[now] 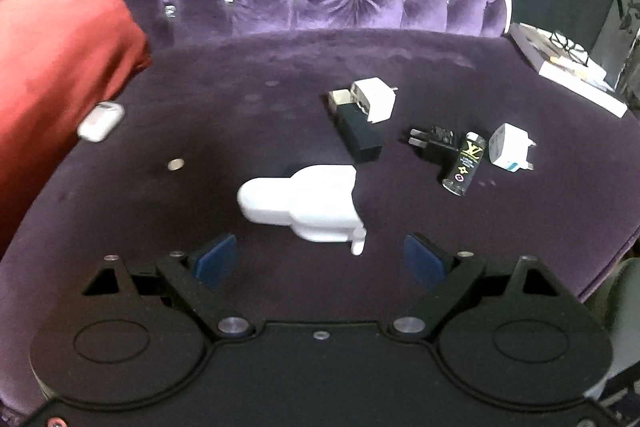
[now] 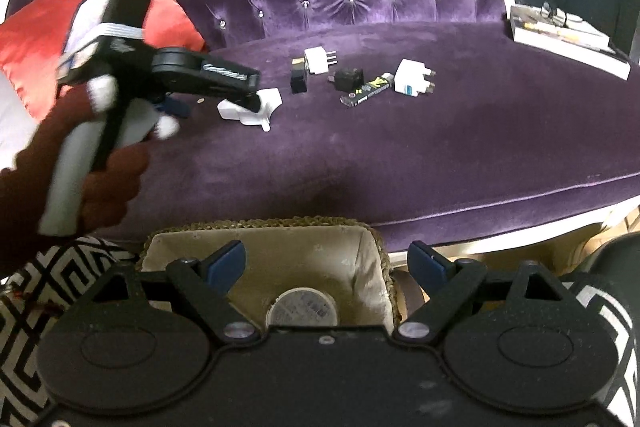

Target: Organize rigid objects

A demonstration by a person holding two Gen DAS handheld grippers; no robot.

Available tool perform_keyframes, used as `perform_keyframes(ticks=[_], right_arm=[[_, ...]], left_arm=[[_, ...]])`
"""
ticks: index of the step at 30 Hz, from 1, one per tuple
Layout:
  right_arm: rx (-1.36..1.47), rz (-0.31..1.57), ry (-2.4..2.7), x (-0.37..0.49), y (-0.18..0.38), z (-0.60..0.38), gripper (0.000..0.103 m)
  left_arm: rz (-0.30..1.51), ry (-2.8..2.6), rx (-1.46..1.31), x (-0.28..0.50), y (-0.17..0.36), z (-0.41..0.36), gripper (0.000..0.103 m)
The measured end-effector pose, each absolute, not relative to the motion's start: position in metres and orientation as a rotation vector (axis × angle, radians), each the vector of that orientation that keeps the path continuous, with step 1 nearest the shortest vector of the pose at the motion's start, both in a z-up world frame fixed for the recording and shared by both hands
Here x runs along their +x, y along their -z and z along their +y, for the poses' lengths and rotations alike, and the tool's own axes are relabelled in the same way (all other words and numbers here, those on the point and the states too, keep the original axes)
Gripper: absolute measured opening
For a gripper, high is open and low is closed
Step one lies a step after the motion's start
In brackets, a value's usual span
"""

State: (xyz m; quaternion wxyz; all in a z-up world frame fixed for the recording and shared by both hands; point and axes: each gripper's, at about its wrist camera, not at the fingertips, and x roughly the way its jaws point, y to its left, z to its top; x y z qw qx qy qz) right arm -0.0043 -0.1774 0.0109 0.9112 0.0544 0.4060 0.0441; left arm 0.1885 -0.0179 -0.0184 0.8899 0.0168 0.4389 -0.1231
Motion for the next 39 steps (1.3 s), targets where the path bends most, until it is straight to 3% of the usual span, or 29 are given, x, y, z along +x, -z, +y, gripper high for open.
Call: perform_keyframes(ticks=[18, 26, 31, 33, 35, 39], right_arm=[[0.057, 0.88, -0.096, 0.009, -0.006, -0.167, 0.088], [-0.062, 0.773, -0.006, 0.06, -0.004, -0.157, 0.087], [-0.016, 0.736, 0.018, 0.128, 0.003, -0.17, 0.06], [-0.039, 0.733, 0.01, 0.155, 0.01, -0.17, 0.043], [-0.032, 0.742, -0.023, 0.178, 0.017, -0.171, 0.032], [0.016, 0.765, -0.059, 0.206, 0.026, -0.173, 0.026]], left_arm=[[0.904, 0.19, -0.027, 0.23, 0.055, -0.007, 0.088], [0.918, 0.19, -0.029, 0.24, 0.056, -0.005, 0.093], [0.905, 0.154, -0.012, 0.242, 0.059, -0.005, 0.093], [0.904, 0.133, -0.012, 0.244, 0.06, -0.004, 0.093], [0.902, 0.109, -0.014, 0.245, 0.061, -0.002, 0.093], [0.9, 0.089, -0.018, 0.245, 0.062, 0.0, 0.093]])
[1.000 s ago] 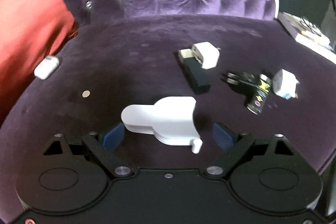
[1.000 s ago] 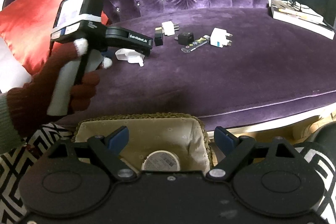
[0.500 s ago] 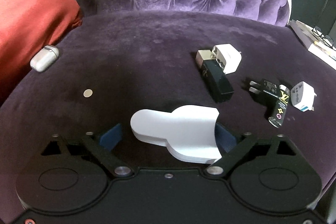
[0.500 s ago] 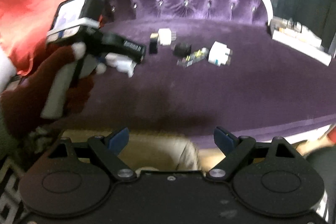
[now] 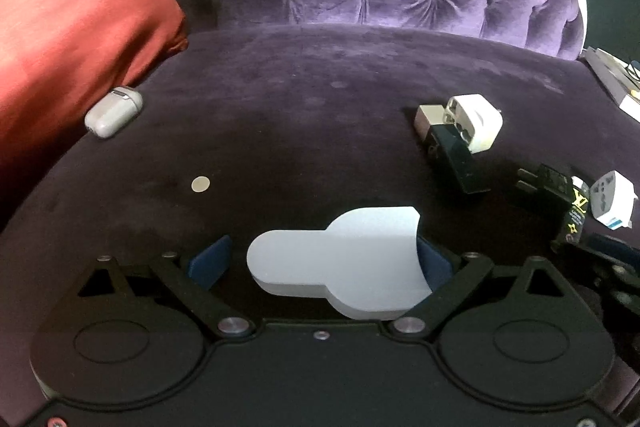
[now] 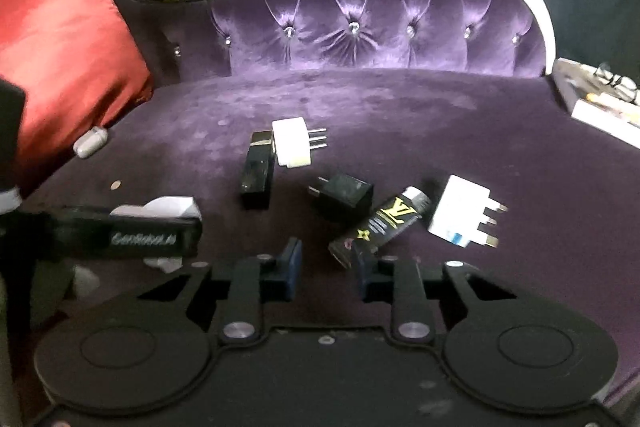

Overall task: Organize rigid objects
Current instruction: 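Grasp the black charger with the right tool while the left tool holds the adapter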

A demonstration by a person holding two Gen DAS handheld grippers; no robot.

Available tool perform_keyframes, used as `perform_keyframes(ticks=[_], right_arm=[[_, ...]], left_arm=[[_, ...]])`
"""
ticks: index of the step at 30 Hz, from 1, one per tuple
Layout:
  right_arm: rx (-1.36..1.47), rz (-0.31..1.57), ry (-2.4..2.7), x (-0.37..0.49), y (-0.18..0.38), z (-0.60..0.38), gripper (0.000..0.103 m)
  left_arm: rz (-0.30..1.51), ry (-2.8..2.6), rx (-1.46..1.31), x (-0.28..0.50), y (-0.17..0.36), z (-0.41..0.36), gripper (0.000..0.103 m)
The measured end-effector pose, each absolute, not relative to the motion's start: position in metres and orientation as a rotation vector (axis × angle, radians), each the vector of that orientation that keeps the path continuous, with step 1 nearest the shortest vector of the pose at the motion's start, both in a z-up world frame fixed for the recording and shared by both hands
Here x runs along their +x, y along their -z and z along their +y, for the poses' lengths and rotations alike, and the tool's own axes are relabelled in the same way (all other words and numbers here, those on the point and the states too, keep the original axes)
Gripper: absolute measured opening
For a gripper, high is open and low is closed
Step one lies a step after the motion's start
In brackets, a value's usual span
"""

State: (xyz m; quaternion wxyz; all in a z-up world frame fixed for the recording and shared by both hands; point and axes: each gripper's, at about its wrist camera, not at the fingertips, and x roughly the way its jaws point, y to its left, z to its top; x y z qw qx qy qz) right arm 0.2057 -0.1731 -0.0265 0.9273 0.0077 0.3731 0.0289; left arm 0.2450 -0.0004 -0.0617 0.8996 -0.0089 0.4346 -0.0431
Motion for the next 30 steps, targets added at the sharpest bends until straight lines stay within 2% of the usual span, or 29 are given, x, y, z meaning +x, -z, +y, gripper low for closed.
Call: perform_keyframes(ticks=[10, 13, 20, 22, 24, 30], right_arm=[[-0.086, 0.782, -0.028, 0.207, 0.039, -0.174, 0.027], [-0.036, 0.817, -0.068, 0.214, 0.043, -0.174, 0.029], [-0.14, 0.747, -0.101, 0.211, 0.044, -0.149, 0.029], [-0.129, 0.711, -0.049, 0.208, 0.039, -0.151, 0.031], [-0.091, 0.673, 0.008, 0.21, 0.033, -0.157, 0.038], [-0.086, 0.681, 0.013, 0.239, 0.039, -0.157, 0.038]], left_arm=[[0.898, 0.081, -0.014, 0.246, 0.062, -0.002, 0.093], [0.899, 0.077, -0.023, 0.246, 0.062, -0.002, 0.094], [0.896, 0.075, -0.02, 0.246, 0.063, -0.002, 0.094], [0.897, 0.07, -0.024, 0.246, 0.063, -0.002, 0.094], [0.898, 0.068, -0.021, 0.247, 0.063, -0.003, 0.094], [0.895, 0.074, -0.018, 0.246, 0.064, -0.002, 0.095]])
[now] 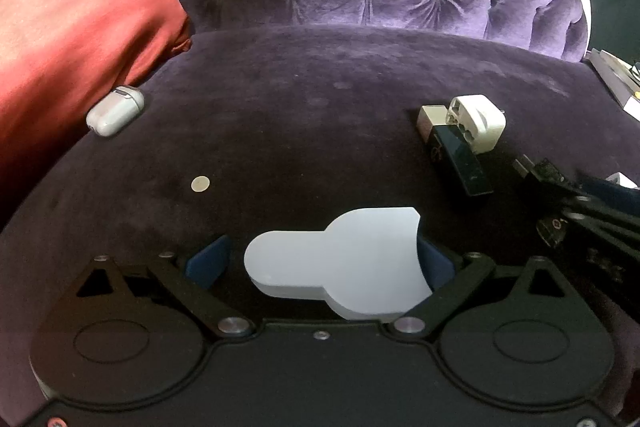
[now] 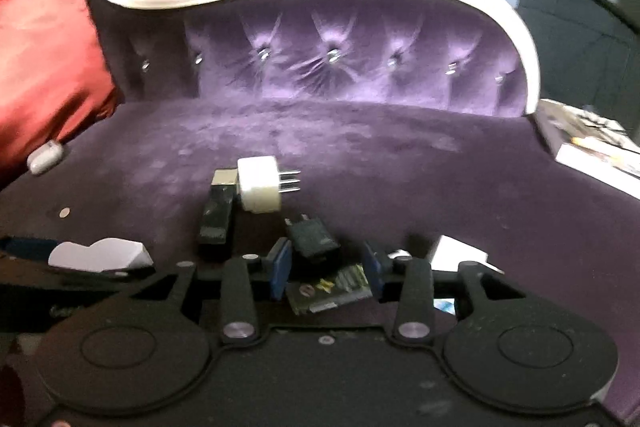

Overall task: Organize rigid objects
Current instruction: 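Grasp the black charger with the right tool while the left tool holds the adapter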

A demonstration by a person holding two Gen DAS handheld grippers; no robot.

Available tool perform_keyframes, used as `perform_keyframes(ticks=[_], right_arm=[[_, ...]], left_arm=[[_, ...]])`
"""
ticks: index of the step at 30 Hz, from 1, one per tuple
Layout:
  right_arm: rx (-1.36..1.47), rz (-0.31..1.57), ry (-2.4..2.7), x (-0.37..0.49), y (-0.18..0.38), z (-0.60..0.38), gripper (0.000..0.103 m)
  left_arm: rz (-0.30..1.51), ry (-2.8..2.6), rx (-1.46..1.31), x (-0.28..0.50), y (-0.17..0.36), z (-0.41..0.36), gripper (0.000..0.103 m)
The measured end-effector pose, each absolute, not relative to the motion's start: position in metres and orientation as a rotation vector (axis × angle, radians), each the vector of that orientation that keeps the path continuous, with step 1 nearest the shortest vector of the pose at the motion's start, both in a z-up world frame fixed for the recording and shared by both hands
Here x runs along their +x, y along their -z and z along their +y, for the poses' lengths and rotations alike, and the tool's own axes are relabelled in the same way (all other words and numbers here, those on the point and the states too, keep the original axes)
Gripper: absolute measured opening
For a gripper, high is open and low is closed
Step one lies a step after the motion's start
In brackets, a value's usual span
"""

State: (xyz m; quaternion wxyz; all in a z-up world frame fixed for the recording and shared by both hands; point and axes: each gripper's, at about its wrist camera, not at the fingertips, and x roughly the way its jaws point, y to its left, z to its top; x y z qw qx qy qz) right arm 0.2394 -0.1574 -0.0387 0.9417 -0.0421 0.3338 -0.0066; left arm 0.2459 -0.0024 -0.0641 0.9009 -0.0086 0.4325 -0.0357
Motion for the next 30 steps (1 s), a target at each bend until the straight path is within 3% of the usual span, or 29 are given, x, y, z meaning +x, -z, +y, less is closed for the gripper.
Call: perform_keyframes(ticks=[4, 10, 14, 30], right_arm=[[-0.132, 0.713, 0.045, 0.247, 0.047, -0.161, 0.034], [-0.095, 0.69, 0.123, 0.242, 0.04, -0.179, 0.036], [-0.061, 0.666, 0.098, 0.246, 0.037, -0.17, 0.05], [0.005, 0.736, 0.117, 0.286, 0.053, -0.158, 0.05]], left_arm=[[0.895, 0.075, -0.02, 0.246, 0.064, -0.002, 0.095], [0.902, 0.071, -0.027, 0.247, 0.063, -0.003, 0.095], [0.901, 0.071, -0.027, 0.247, 0.063, -0.003, 0.095], [0.903, 0.073, -0.027, 0.247, 0.064, -0.003, 0.096]])
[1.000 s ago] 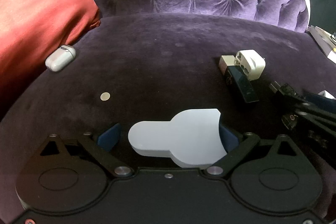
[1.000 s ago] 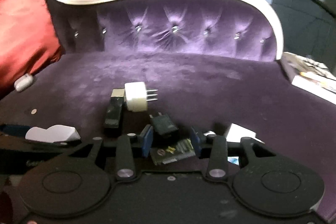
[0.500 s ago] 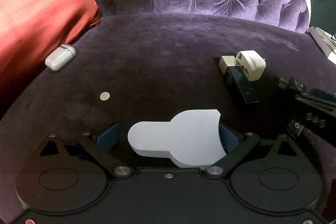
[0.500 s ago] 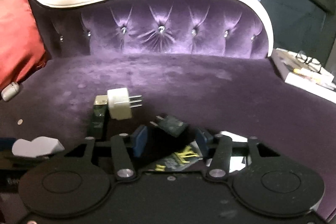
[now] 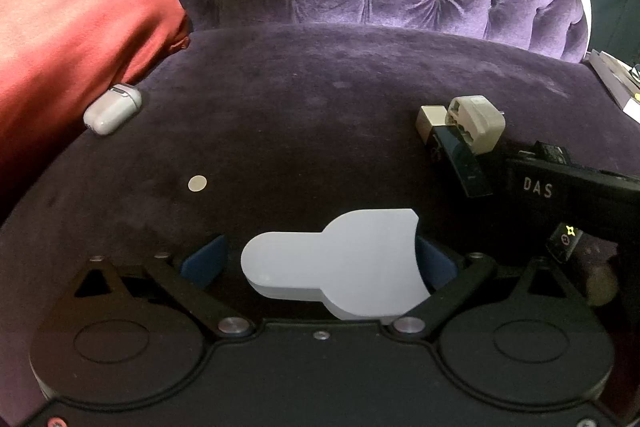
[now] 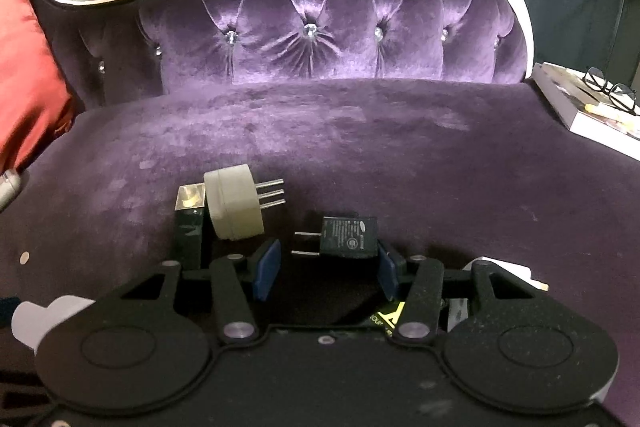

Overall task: Organize rigid objects
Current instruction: 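Grasp the black charger with the right tool while the left tool holds the adapter, then carry the white adapter and black charger back over the basket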

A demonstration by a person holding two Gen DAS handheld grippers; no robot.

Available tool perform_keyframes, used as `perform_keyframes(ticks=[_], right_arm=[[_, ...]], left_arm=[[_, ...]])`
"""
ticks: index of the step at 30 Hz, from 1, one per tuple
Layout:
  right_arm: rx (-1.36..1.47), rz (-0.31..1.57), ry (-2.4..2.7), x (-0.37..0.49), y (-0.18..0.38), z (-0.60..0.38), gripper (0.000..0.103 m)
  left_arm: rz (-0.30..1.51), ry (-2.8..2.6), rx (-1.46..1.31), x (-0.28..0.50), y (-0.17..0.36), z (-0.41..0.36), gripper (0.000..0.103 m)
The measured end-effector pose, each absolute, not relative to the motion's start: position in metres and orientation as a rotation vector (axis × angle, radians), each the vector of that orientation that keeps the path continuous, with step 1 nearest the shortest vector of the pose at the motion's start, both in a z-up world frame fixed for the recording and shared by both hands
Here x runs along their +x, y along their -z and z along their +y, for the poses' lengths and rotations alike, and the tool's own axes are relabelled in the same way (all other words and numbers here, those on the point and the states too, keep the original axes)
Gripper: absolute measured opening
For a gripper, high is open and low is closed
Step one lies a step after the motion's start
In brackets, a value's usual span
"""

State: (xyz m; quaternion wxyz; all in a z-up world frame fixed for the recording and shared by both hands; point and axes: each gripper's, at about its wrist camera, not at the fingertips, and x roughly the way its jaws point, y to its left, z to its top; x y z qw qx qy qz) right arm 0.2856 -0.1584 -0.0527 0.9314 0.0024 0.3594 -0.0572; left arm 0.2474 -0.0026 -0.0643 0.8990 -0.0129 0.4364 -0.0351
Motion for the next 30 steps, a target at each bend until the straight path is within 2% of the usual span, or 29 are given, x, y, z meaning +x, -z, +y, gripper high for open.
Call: perform_keyframes(ticks=[2, 4, 5, 7, 8, 20, 30], right_arm=[[0.002, 0.733, 0.118, 0.284, 0.053, -0.157, 0.05], [-0.009, 0.725, 0.117, 0.283, 0.054, -0.156, 0.042], [-0.013, 0.722, 0.113, 0.282, 0.053, -0.156, 0.042], [-0.012, 0.722, 0.11, 0.28, 0.052, -0.158, 0.042], [-0.008, 0.716, 0.112, 0.278, 0.05, -0.159, 0.042], [0.058, 0.668, 0.113, 0.235, 0.014, -0.183, 0.042], [0.126, 0.721, 0.116, 0.154, -0.007, -0.2, 0.042]], left_arm=[[0.904, 0.072, -0.028, 0.247, 0.064, -0.002, 0.097], [0.903, 0.072, -0.028, 0.247, 0.064, -0.003, 0.097], [0.902, 0.073, -0.027, 0.247, 0.064, -0.002, 0.096], [0.884, 0.066, -0.024, 0.246, 0.063, -0.002, 0.088], [0.874, 0.072, -0.023, 0.245, 0.062, -0.002, 0.078], [0.858, 0.104, -0.103, 0.242, 0.054, 0.01, 0.077], [0.816, 0.14, -0.071, 0.196, 0.015, 0.008, 0.077]])
